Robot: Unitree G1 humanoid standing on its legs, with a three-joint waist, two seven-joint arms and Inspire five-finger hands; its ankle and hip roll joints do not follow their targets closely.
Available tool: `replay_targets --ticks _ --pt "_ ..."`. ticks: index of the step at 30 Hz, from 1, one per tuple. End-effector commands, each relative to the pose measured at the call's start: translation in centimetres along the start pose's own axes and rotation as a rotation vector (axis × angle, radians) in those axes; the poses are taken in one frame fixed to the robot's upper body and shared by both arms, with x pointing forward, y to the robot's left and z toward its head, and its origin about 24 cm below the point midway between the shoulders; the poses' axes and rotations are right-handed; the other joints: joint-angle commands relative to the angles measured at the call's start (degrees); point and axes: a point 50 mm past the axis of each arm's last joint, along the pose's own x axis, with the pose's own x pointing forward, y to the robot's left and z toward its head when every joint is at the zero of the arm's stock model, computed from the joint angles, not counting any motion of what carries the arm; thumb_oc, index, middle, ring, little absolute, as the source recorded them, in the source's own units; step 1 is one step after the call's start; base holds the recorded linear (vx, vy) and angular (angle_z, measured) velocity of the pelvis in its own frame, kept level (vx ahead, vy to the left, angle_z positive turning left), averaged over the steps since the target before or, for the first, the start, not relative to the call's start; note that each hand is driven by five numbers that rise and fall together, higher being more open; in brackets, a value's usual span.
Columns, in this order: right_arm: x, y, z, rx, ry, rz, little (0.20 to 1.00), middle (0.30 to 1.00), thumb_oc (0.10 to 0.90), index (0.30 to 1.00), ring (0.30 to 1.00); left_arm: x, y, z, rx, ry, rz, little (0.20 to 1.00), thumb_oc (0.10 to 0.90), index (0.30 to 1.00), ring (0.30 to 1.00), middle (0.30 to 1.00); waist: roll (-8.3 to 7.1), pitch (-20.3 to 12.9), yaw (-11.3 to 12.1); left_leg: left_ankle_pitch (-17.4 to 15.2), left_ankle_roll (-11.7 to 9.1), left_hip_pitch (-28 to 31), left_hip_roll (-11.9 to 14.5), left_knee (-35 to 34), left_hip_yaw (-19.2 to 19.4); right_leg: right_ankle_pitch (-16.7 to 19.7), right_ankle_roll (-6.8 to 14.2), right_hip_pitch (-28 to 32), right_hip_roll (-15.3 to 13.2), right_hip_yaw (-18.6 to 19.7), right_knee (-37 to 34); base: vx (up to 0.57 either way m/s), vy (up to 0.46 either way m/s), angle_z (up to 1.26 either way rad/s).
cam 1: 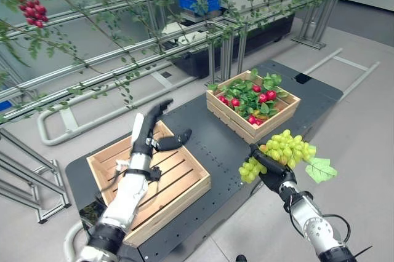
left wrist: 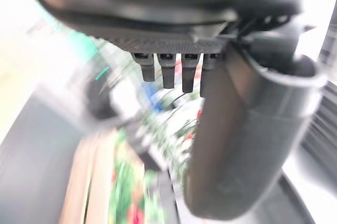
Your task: Pick up the fruits from the basket on one side to the basket on the other side
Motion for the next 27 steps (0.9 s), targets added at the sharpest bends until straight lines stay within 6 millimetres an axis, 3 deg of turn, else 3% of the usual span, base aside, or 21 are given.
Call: replay_targets --ticks 1,3,4,5,7,8,13,17,21,24,27 --pt "1.7 4.3 3.8 0.002 -0.268 0.180 0.300 0.300 0.400 0.300 0.300 2.4 -0.5 3.4 -0.159 -0.159 -0.011 0.900 0.800 0.900 0.900 0.900 -2.54 -0.46 -0.09 -3.86 0.24 1.83 1.32 2.93 -3.32 -1.02 -2.98 3.41 0.64 -0.02 0.34 0.01 -0.069 -0.27" --pt "1.7 3.8 3.3 -0.011 -0.257 0.149 0.300 0.300 0.400 0.300 0.300 1.8 -0.4 2.4 -0.223 -0.119 0.017 0.900 0.800 0.900 0.900 0.900 -3.21 0.00 0.28 -5.02 0.15 0.05 0.62 8.04 -4.56 -0.54 -3.30 3.46 0.55 1.07 0.34 -0.01 -0.019 -0.35" --pt "1.6 3.1 2.7 -0.004 -0.231 0.120 0.300 0.300 0.400 0.300 0.300 1.3 0.1 1.6 -0.293 -0.086 0.074 0.900 0.800 0.900 0.900 0.900 -3.74 0.53 1.14 -5.53 0.49 -2.68 -1.13 13.29 -8.46 0.12 -3.47 3.42 0.55 2.70 0.34 -0.06 0.060 -0.78" --pt "2.1 3.4 1.8 -0.017 -0.171 0.138 0.300 0.300 0.400 0.300 0.300 0.4 0.9 1.0 -0.337 -0.081 0.186 0.900 0.800 0.900 0.900 0.900 -3.51 1.58 3.37 -6.29 2.46 -5.22 -6.94 15.18 -18.77 1.45 -3.23 2.77 1.15 6.84 1.06 -0.10 0.101 -0.97" --pt "2.7 3.9 1.5 -0.025 -0.149 0.168 0.300 0.300 0.400 0.300 0.300 -0.3 1.9 1.1 -0.346 -0.098 0.258 0.900 0.800 0.900 0.900 0.900 -2.65 2.33 5.39 -5.16 3.99 -5.39 -10.82 11.13 -26.03 1.95 -3.12 0.95 2.83 10.57 3.07 -0.17 0.158 -2.06" --pt "3.1 4.1 1.5 -0.014 -0.169 0.164 0.300 0.300 0.400 0.300 0.300 -0.3 2.7 1.2 -0.328 -0.105 0.282 0.900 0.800 0.900 0.900 0.900 -1.63 2.88 6.09 -4.71 4.57 -5.43 -12.03 9.81 -26.62 2.06 -2.83 -0.76 3.81 12.52 4.31 -0.19 0.174 -2.60" --pt "2.7 4.2 1.2 -0.024 -0.177 0.140 0.300 0.300 0.400 0.300 0.300 0.3 2.9 1.7 -0.263 -0.135 0.297 0.900 0.800 0.900 0.900 0.900 -0.84 2.81 4.33 -3.01 5.26 -4.11 -12.14 4.38 -26.39 4.90 -1.41 -3.91 4.24 14.43 2.43 -0.18 0.134 -1.12" --pt "2.0 2.6 1.1 -0.024 -0.173 0.098 0.300 0.300 0.400 0.300 0.300 0.1 4.1 2.4 -0.198 -0.180 0.293 0.900 0.800 0.900 0.900 0.900 -0.31 3.36 2.88 -4.73 5.58 -3.71 -11.75 5.31 -22.63 6.22 -0.09 -6.60 3.48 13.61 3.01 -0.14 0.119 -0.35" --pt "1.5 1.6 0.7 -0.005 -0.158 0.056 0.300 0.300 0.400 0.300 0.300 -0.1 4.4 2.0 -0.167 -0.154 0.258 0.900 0.800 0.900 0.900 0.900 -0.52 3.36 2.04 -5.51 5.53 -2.94 -11.69 5.56 -20.07 8.15 0.63 -7.17 2.81 12.14 1.29 -0.08 0.081 -0.02" --pt "1.6 1.8 -0.1 -0.002 -0.111 0.068 0.300 0.300 0.400 0.300 0.300 -0.8 5.1 1.9 -0.151 -0.155 0.277 0.900 0.800 0.900 0.900 0.900 -0.34 3.94 2.92 -4.39 5.54 -1.68 -10.38 3.41 -17.47 7.44 1.31 -7.99 1.42 6.07 4.55 -0.13 0.029 -0.38" --pt "1.7 2.1 -0.6 -0.015 -0.084 0.106 0.300 0.300 0.400 0.300 0.300 -1.5 6.2 2.3 -0.150 -0.172 0.315 0.900 0.800 0.900 0.900 0.900 0.62 4.20 4.55 -2.92 6.01 -1.51 -8.32 1.85 -13.93 3.96 1.08 -7.18 -1.22 0.20 12.94 -0.17 -0.021 -0.66"
